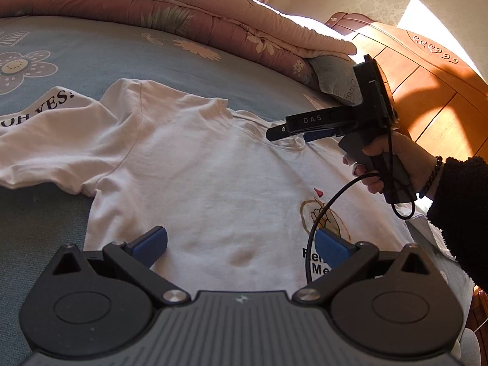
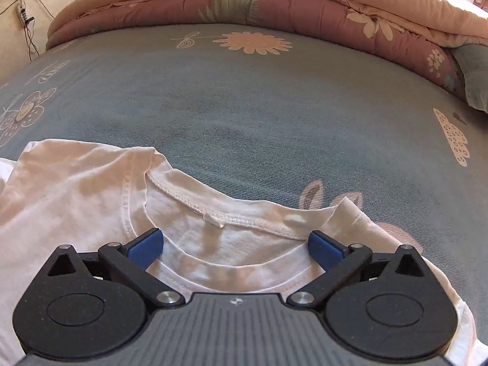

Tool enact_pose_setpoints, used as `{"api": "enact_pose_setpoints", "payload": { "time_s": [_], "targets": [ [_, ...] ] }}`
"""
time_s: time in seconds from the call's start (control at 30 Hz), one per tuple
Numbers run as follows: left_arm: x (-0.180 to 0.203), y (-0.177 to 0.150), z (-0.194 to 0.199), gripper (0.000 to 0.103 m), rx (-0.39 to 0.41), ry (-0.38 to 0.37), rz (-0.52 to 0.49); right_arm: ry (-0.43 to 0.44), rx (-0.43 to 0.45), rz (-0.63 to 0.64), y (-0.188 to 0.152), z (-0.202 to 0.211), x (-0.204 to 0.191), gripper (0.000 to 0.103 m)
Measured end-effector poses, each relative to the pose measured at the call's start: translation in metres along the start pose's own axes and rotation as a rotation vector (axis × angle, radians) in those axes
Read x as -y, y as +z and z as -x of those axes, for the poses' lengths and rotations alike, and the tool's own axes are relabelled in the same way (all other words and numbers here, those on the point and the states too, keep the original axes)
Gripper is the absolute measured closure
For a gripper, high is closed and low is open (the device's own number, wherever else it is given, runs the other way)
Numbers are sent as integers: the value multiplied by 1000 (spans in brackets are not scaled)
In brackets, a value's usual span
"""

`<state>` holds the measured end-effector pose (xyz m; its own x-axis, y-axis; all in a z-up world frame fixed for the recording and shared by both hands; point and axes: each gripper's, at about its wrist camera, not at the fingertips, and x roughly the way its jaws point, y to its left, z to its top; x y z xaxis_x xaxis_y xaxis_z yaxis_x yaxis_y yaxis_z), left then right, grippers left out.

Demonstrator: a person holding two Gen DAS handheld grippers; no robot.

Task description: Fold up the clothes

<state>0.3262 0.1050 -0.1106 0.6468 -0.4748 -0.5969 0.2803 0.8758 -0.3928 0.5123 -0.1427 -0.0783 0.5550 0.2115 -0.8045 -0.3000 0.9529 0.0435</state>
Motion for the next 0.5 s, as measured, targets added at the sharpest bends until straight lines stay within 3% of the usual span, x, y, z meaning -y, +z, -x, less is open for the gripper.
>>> {"api": "enact_pose_setpoints", "payload": {
  "time_s": [0.07, 0.2, 0.37, 0.5],
  "targets": [
    [8, 0, 6, 1, 34, 12, -22, 65, 32, -10, -16, 39, 10, 0],
    [24, -1, 10, 1, 43, -74, -47, 128, 58, -100, -61, 111, 48, 0],
    [53, -19, -13, 1, -55, -71, -141, 114, 111, -331, -154, 178, 106, 0],
    [67, -31, -23, 1, -52, -26, -229, 83, 131, -488, -237, 205, 137, 0]
  ]
}}
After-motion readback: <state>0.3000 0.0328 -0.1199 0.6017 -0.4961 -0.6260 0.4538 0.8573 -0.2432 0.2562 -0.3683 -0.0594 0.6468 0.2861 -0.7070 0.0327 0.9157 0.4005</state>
